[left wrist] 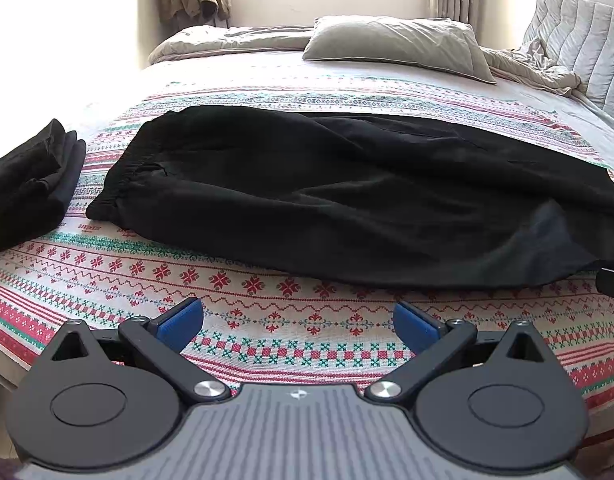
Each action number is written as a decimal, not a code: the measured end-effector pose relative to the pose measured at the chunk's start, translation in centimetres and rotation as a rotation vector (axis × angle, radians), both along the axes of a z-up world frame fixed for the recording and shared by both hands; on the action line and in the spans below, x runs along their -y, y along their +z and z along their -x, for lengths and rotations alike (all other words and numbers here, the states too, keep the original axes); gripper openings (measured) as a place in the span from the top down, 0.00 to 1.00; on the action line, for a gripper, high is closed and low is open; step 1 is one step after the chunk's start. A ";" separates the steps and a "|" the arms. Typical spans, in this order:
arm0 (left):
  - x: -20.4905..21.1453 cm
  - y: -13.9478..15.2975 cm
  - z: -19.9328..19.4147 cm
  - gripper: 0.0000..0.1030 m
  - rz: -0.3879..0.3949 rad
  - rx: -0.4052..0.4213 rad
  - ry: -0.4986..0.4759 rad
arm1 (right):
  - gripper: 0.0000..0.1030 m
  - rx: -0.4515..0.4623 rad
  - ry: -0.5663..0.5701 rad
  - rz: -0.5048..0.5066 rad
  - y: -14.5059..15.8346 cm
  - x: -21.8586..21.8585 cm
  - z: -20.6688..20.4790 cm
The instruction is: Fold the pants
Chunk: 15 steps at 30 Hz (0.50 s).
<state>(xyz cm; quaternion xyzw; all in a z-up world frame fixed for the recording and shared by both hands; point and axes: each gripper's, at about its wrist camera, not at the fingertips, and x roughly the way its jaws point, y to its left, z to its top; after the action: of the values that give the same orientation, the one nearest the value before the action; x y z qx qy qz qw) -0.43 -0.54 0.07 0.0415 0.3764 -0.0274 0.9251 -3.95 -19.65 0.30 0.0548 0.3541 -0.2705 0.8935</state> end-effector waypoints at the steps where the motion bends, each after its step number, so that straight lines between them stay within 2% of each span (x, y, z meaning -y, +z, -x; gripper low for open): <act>1: 0.0 0.0 0.0 0.00 0.000 0.000 0.000 | 0.00 -0.001 0.000 0.000 0.0 0.0 0.0; 15: -0.3 -0.1 -0.2 0.00 0.004 -0.003 -0.003 | 0.00 -0.004 0.002 0.004 0.0 -0.1 -0.1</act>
<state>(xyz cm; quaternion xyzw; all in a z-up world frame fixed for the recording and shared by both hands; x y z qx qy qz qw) -0.27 -0.25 -0.03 0.0401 0.3778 -0.0295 0.9245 -3.83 -19.59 0.26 0.0522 0.3555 -0.2704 0.8932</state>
